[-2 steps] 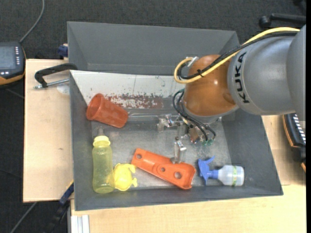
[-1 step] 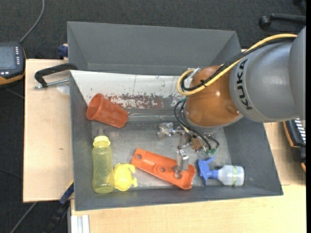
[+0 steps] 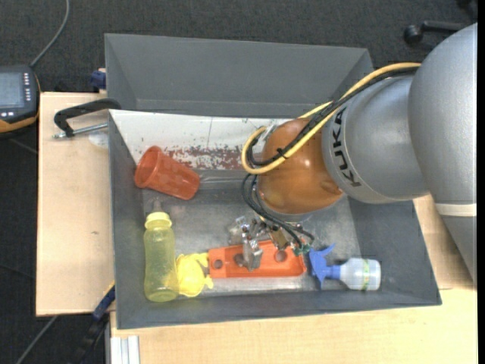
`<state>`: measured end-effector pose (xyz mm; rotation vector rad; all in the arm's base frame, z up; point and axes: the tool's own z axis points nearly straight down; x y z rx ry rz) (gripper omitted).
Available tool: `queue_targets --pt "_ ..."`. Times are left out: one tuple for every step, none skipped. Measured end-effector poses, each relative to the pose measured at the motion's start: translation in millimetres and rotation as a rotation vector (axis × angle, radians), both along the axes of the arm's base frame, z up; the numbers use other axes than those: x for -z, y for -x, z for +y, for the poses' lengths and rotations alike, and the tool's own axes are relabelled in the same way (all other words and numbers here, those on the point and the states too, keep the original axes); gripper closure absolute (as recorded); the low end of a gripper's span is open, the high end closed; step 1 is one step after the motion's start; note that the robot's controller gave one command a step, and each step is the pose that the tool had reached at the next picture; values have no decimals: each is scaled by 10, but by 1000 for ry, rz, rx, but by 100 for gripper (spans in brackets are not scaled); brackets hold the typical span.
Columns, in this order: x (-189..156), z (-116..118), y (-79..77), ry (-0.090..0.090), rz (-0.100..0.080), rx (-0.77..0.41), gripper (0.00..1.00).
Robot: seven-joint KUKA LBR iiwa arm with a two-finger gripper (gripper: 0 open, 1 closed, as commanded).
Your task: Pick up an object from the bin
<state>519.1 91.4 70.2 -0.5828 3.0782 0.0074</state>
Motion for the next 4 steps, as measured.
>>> queue_targets --pt "0 0 0 0 0 0 100" --pt "-1111 216 71 -2 -4 -7 100" --pt "-1111 215 71 -2 -4 -6 100" --pt "-2429 418 152 -6 -10 33 100"
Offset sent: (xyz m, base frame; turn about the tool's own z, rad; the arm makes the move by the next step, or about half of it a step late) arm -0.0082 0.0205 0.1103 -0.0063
